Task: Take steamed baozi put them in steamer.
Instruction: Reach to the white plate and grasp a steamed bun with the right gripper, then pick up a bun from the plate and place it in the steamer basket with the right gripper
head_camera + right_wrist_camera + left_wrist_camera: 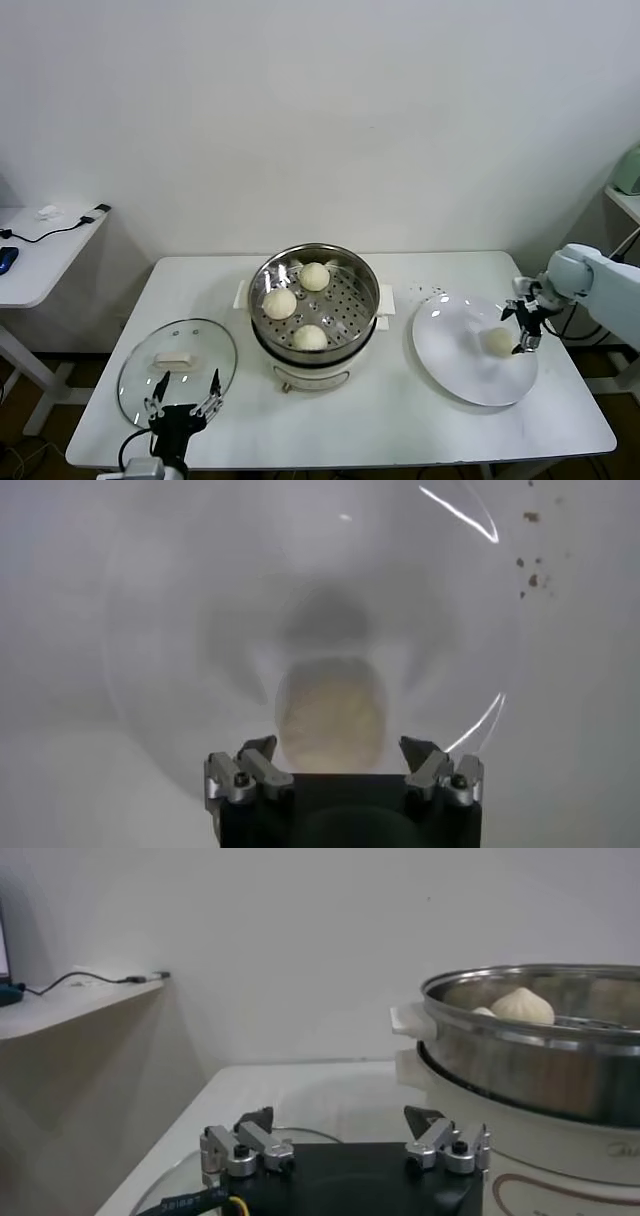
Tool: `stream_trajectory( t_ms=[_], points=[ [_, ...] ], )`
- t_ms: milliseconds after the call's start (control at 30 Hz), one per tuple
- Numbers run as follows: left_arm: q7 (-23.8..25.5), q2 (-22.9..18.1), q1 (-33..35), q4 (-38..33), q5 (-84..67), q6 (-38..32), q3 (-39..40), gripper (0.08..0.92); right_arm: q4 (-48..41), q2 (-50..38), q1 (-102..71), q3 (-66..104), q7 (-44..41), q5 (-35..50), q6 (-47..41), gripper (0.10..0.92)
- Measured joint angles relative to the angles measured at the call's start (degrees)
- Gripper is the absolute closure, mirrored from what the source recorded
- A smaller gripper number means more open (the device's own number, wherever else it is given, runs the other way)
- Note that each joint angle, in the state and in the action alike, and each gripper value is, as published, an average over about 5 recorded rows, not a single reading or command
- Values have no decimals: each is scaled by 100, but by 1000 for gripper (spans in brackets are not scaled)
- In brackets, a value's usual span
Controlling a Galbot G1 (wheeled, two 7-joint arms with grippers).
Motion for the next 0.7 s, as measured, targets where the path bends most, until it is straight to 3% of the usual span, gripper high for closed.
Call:
stream_trajectory(
  t_ms=[233,467,700],
  points=[
    [-1,-9,9,-25,-3,-4,8,177,-98,87,-238,213,112,-138,-68,208],
    [-13,-29,-1,-32,-2,4,23,177,-40,62,-279,313,127,-188,-94,315],
    [-18,-36,-9,-69,-1,36,74,177,306,-99,162,33,34,-33,-166,330]
  ],
)
